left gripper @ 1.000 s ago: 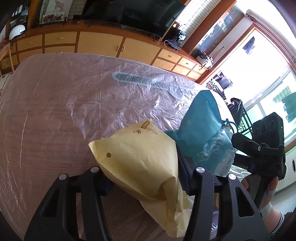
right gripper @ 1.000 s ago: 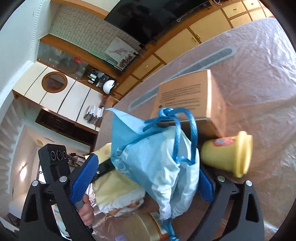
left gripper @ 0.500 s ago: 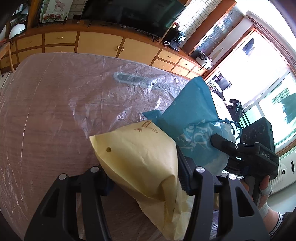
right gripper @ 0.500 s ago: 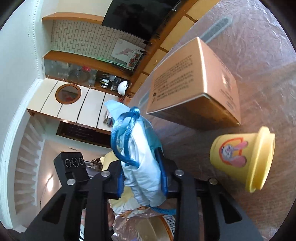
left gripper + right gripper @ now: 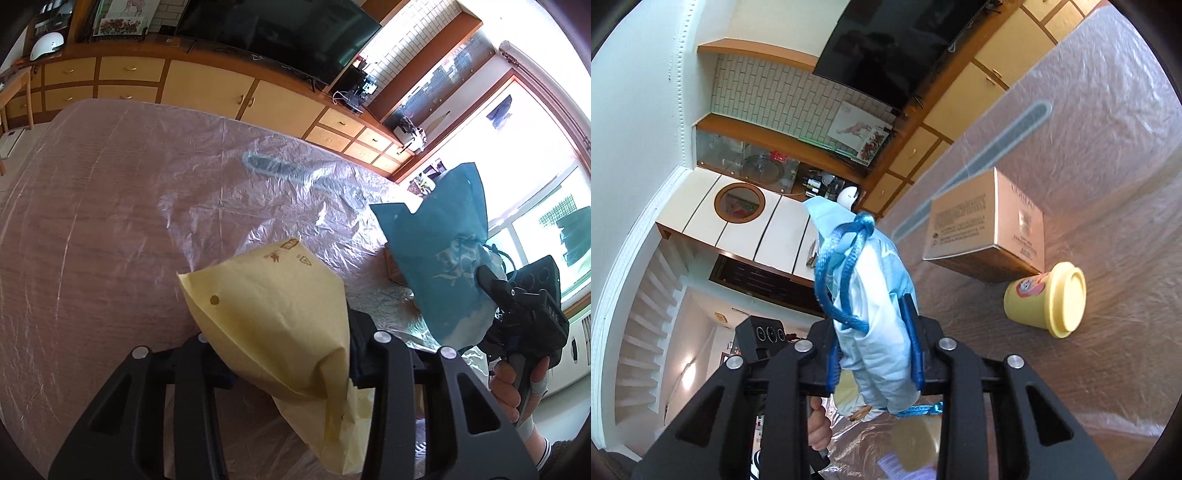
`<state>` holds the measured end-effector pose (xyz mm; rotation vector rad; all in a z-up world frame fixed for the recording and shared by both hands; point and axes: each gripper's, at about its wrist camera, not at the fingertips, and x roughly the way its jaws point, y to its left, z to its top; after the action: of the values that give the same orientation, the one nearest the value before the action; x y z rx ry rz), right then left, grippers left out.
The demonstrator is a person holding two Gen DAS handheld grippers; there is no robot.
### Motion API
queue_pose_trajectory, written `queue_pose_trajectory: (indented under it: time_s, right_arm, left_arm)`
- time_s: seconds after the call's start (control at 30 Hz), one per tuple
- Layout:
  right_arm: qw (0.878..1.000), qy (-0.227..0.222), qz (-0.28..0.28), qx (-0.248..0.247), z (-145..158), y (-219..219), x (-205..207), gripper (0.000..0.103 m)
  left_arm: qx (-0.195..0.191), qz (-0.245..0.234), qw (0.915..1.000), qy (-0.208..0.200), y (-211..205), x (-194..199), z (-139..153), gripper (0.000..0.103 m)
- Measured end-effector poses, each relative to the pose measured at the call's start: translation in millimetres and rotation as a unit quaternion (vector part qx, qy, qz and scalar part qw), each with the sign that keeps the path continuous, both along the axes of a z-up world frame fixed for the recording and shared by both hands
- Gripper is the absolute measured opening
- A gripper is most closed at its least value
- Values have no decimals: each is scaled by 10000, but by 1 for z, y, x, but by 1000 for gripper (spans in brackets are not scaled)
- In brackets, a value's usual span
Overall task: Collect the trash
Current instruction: 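Lift and carry the paper bag and cloth bag over the black bin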
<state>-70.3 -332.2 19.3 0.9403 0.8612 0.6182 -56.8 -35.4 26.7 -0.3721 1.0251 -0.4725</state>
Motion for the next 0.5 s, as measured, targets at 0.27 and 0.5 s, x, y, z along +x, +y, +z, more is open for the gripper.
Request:
queue_pose_trajectory:
  time_s: [0.27,0.5]
  right_arm:
    - [9999,-83,-69,-10,10,-11,-19,28]
    - [9993,-199,-94,-289,26,-23,-41,28]
  left_arm:
    - [143,113,9994,-293,1,-26,22,42]
    - [255,148,9978,-601,-3,-53,44,42]
